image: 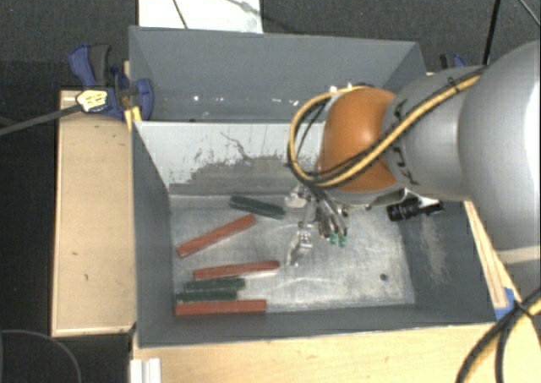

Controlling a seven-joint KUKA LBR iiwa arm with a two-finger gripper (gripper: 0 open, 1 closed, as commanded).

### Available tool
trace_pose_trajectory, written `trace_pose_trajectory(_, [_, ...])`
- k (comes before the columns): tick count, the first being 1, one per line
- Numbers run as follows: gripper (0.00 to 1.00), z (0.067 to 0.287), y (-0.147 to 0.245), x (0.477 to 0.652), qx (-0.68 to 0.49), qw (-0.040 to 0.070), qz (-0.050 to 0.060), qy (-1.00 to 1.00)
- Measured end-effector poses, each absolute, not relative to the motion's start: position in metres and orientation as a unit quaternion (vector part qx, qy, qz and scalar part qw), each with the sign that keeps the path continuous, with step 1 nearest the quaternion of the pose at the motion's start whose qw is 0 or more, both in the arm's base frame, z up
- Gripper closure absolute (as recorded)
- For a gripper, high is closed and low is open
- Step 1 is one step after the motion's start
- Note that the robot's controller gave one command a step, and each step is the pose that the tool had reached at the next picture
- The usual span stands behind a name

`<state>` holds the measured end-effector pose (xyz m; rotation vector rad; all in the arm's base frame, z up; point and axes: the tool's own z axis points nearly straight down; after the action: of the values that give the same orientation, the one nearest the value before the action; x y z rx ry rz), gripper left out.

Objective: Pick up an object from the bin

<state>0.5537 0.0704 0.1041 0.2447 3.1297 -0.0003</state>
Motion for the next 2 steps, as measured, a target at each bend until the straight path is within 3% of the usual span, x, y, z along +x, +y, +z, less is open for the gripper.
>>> trace_pose_trajectory(1, [0.00,0.090,0.086,0.538,0.066,0.001,0.003,0.998])
trace_pose_trajectory(2, [1.00,0.074,0.102,0.495,0.050,0.004,0.002,0.999])
